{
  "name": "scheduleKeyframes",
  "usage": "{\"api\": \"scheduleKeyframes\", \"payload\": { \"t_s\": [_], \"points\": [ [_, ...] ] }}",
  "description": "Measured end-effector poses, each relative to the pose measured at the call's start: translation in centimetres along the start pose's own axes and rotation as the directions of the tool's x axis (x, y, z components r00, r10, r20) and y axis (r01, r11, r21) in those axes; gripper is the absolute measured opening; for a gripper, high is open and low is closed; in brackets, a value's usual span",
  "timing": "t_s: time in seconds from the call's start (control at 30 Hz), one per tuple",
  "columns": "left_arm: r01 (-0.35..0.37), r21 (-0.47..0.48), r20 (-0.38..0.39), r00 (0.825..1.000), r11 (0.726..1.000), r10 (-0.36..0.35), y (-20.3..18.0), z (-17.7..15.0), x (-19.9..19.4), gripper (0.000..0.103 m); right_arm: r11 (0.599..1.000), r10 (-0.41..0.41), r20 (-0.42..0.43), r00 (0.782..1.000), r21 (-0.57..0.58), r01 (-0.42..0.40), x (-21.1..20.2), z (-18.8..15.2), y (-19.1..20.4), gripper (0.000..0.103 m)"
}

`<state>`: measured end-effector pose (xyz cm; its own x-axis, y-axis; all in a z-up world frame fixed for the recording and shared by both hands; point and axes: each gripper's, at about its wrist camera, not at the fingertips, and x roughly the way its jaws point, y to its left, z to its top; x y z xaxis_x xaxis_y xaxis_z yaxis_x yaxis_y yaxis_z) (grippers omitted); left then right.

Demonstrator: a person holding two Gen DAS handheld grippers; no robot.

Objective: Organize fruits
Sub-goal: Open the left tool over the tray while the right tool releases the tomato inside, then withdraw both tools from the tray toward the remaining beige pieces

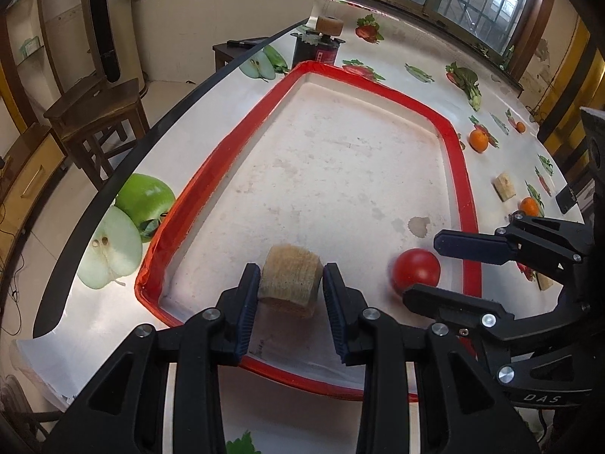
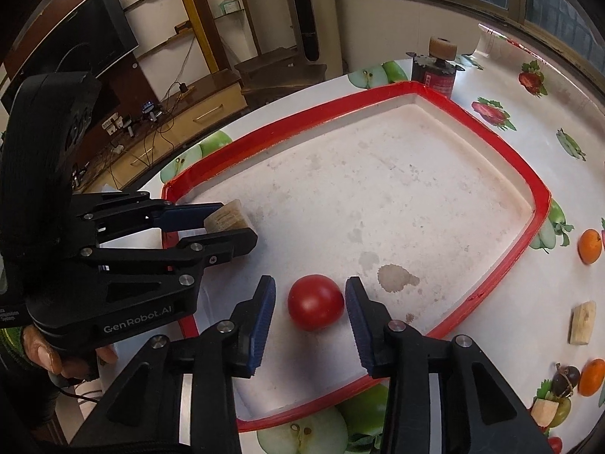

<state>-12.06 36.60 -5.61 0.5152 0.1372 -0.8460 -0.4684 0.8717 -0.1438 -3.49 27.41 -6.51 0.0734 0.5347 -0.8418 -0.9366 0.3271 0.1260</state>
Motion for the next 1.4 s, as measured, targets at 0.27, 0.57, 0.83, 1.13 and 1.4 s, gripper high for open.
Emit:
{"api": "scheduleKeyframes", "payload": {
  "t_s": [0.27, 0.57, 0.83, 1.13, 1.4],
  "points": [
    [0.008, 0.003, 0.038, 0.999, 1.000, -0.009, -0.7, 0.0, -1.7, 0.032, 1.000, -0.008, 0.055, 0.998, 0.004, 0.008, -3.4, -1.3, -0.1, 0.052],
    [0.035, 0.039, 0.064, 0.997, 0.999, -0.038, -3.0, 0.0, -3.2, 0.032, 0.998, -0.041, 0.106, 0.994, 0.061, 0.034, -7.3, -3.6, -1.9, 0.052],
    [0.077, 0.091, 0.079, 0.993, 0.993, -0.084, -6.2, 0.1, -4.3, 0.032, 0.988, -0.094, 0.130, 0.987, 0.135, 0.076, -10.5, -6.7, -4.6, 0.053],
    [0.135, 0.153, 0.078, 0.986, 0.979, -0.148, -10.6, 0.1, -5.1, 0.032, 0.964, -0.160, 0.137, 0.978, 0.233, 0.125, -13.7, -10.7, -7.9, 0.053],
    [0.179, 0.207, 0.066, 0.978, 0.962, -0.196, -14.3, -0.2, -5.2, 0.032, 0.936, -0.222, 0.136, 0.965, 0.306, 0.172, -16.5, -14.3, -10.3, 0.053]
  ]
}}
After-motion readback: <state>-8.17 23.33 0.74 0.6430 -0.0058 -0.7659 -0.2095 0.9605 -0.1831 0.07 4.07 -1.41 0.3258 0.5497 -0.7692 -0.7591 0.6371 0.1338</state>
